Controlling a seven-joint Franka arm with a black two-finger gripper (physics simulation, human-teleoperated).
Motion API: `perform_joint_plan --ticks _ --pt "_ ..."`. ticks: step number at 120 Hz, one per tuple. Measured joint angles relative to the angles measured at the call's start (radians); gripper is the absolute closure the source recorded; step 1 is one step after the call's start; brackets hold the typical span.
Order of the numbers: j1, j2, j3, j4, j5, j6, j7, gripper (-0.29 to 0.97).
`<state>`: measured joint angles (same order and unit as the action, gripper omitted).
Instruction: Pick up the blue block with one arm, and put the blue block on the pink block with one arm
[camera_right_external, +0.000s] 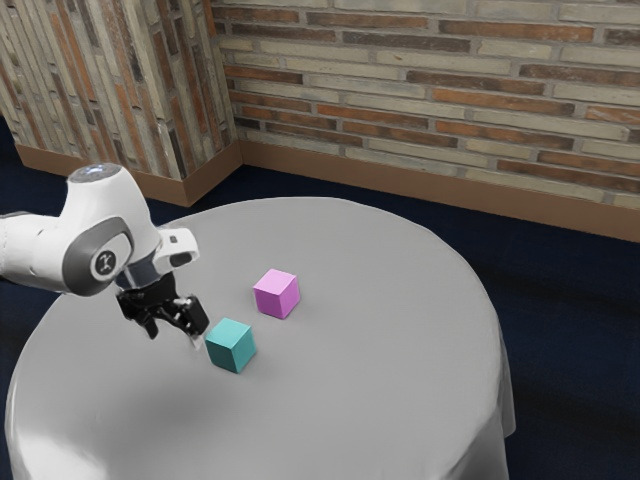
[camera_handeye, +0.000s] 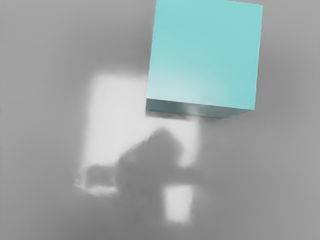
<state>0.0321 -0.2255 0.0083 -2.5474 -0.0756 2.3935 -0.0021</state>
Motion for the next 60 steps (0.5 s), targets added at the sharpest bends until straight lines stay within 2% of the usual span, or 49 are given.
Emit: perform_joint_plan --ticks 10,21,32,60 --pt "0.002 0.056 0.009 0.019 -0.008 0.027 -0.006 0.00" --pt "0.002 0.132 0.011 0.068 -0.055 0.047 -0.015 0.00" --pt "0.002 0.157 0.009 0.088 -0.079 0.060 -0.026 0.00" --pt "0.005 0.242 0.009 0.186 -0.057 0.042 0.021 0.00"
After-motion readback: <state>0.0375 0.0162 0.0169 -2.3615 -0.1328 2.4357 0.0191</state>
